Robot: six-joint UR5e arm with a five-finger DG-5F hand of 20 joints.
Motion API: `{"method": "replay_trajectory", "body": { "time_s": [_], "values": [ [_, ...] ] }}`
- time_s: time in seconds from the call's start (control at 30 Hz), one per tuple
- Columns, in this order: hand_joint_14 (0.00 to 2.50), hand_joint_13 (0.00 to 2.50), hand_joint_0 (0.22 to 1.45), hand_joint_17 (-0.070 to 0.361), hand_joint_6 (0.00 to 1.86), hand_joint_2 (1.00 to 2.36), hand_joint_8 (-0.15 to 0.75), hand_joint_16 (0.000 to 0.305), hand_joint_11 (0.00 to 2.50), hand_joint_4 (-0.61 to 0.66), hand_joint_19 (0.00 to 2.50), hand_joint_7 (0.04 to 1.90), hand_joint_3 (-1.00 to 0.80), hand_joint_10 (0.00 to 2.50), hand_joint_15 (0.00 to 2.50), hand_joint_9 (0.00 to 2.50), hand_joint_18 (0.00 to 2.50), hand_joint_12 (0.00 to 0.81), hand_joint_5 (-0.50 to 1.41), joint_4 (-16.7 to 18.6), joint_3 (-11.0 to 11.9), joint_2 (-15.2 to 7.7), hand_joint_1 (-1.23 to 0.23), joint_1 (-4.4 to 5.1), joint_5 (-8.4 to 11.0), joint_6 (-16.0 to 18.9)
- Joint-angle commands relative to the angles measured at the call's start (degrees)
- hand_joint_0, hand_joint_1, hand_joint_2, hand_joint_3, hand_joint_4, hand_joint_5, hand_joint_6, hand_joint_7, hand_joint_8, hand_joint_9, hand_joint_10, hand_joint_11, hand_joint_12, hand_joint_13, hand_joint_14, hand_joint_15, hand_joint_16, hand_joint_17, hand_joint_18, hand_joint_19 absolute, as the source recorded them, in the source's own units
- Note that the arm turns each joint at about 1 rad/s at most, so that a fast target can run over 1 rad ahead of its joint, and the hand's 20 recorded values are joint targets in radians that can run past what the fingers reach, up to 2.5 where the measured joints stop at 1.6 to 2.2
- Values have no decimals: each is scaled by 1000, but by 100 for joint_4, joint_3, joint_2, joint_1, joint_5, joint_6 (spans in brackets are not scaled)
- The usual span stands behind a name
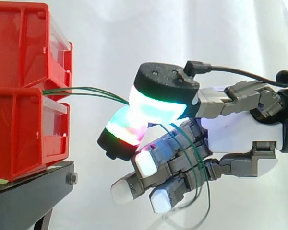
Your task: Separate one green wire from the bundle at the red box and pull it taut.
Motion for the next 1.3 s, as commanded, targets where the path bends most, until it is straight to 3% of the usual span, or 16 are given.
{"method": "replay_trajectory", "body": {
  "time_s": [0.0,0.13,0.33,0.6,0.97,1.27],
  "values": [
    [10,808,612,111,883,1000,335,49,633,204,435,1172,-500,15,302,977,906,332,-173,0,3,0,-822,-3,-6,2],
    [10,816,538,117,876,1000,350,52,618,218,448,1164,-500,14,305,1001,921,345,-170,0,20,0,-631,-21,-6,2],
    [10,799,590,115,866,1003,346,51,617,209,473,1174,-464,16,309,1001,905,329,-169,0,29,0,-499,-30,-6,2],
    [11,786,603,114,867,1019,349,51,618,197,464,1248,-238,14,302,975,904,332,-171,0,29,0,-705,-30,-6,2],
    [10,816,669,111,883,1004,338,49,637,181,438,1143,-461,16,303,960,909,333,-181,0,29,0,-798,-30,-6,2],
    [11,833,670,109,881,1000,336,48,639,180,428,1156,-500,15,310,990,917,328,-174,0,29,0,-813,-30,-6,-7]
  ]
}}
